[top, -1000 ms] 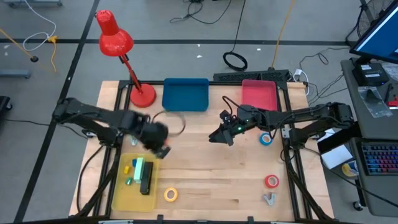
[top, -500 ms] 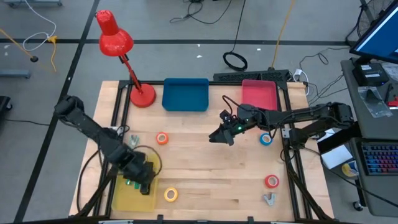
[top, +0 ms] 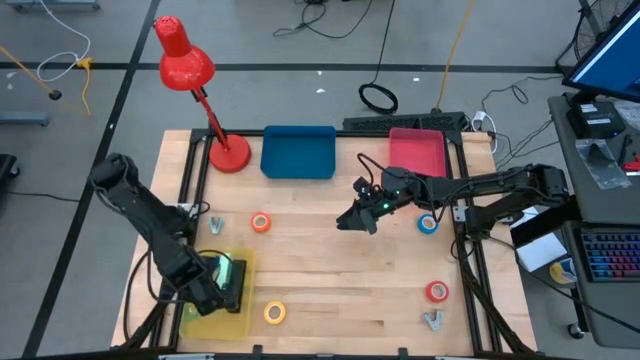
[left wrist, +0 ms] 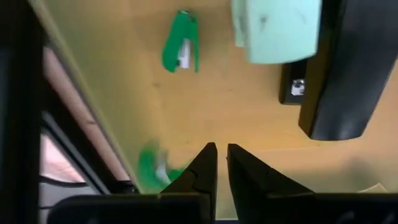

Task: Pick and place Stapler, Stapler remover, tape
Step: Put the green stapler into the yellow bin, then put the blue staple remover into the red bin

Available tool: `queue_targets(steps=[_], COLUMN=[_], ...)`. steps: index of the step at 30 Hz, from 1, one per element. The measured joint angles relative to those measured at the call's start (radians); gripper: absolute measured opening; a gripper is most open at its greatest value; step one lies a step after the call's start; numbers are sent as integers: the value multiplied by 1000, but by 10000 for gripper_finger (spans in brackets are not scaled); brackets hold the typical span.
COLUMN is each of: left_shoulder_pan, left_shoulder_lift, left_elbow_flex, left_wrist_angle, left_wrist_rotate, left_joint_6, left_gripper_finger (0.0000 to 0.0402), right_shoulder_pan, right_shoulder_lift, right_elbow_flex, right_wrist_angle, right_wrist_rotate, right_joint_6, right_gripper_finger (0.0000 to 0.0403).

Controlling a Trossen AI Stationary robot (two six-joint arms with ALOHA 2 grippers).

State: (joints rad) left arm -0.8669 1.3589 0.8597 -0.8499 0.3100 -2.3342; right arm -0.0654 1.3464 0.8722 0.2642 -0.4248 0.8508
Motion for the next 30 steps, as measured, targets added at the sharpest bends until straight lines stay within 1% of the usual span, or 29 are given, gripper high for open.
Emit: queue_targets(steps=[5, 9, 11, 15, 17, 21, 23, 28, 30], left_shoulder_pan=[2, 2, 2, 2, 2, 2, 2, 12, 31], left_shoulder_lift=[50, 63, 63, 63, 57, 13, -21, -119, -159], left_elbow_flex=[0, 0, 0, 0, 0, 0, 0, 1, 1], left_wrist_angle=[58, 80, 85, 85, 85, 85, 84, 62, 29], left_wrist_rotate=[-1, -5, -8, -40, -74, -204, -311, -626, -720], left_joint_6=[45, 38, 31, 26, 25, 26, 44, 129, 172], left_gripper_finger=[24, 5, 2, 17, 27, 47, 54, 61, 60], right_shoulder_pan=[0, 0, 0, 0, 0, 0, 0, 0, 0], right_shoulder_lift=[0, 0, 0, 0, 0, 0, 0, 0, 0], right_elbow_flex=[0, 0, 0, 0, 0, 0, 0, 0, 0], right_wrist_angle=[0, 0, 0, 1, 1, 1, 1, 9, 9], right_wrist_rotate=[0, 0, 0, 0, 0, 0, 0, 2, 7], right_joint_6=[-2, -1, -1, 0, 0, 0, 0, -3, -3], right_gripper_finger=[206, 207, 206, 207, 208, 205, 204, 206, 207])
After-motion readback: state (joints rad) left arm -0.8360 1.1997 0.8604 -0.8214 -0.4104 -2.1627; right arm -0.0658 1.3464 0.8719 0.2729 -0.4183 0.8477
